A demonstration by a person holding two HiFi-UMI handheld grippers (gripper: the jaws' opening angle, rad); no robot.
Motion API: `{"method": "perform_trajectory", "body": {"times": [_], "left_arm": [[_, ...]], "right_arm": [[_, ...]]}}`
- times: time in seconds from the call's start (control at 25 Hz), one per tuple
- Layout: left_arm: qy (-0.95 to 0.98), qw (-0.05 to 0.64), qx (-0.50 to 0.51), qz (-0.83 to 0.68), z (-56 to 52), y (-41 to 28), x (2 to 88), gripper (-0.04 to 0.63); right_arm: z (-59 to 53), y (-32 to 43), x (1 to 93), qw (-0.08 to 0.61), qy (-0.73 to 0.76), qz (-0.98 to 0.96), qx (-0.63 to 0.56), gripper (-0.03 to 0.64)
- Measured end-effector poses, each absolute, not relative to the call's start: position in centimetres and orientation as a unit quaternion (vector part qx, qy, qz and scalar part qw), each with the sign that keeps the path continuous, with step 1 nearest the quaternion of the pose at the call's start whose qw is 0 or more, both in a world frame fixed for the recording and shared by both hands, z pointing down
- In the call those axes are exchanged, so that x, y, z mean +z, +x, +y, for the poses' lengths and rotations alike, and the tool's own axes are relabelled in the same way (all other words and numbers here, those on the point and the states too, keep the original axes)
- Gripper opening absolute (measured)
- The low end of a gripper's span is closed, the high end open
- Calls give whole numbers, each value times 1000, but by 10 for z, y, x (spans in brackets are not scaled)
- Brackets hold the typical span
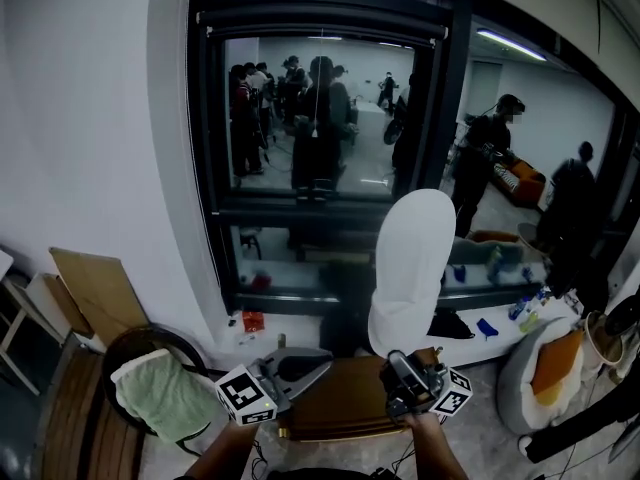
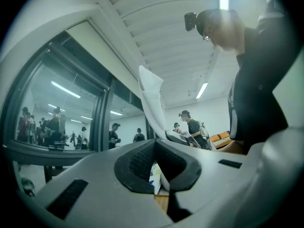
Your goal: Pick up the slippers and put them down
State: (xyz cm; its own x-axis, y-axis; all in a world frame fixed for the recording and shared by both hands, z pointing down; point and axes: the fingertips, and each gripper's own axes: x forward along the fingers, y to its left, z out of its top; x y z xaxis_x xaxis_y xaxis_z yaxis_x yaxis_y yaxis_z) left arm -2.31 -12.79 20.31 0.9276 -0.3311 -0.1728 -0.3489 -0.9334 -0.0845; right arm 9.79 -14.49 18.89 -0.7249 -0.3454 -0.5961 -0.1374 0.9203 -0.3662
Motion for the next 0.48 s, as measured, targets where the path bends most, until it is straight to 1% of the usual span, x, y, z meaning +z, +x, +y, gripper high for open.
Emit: {"method": "perform_trajectory", "body": {"times": [0.24, 0.48], "left_arm": [[-983, 67, 67, 158, -118, -15, 209, 11], [-982, 40, 50, 177, -125, -16, 236, 11]], "right_arm": [[-148, 97, 206, 342, -138, 914, -170, 52], [-149, 93, 228, 340, -137, 908, -201, 52]]}}
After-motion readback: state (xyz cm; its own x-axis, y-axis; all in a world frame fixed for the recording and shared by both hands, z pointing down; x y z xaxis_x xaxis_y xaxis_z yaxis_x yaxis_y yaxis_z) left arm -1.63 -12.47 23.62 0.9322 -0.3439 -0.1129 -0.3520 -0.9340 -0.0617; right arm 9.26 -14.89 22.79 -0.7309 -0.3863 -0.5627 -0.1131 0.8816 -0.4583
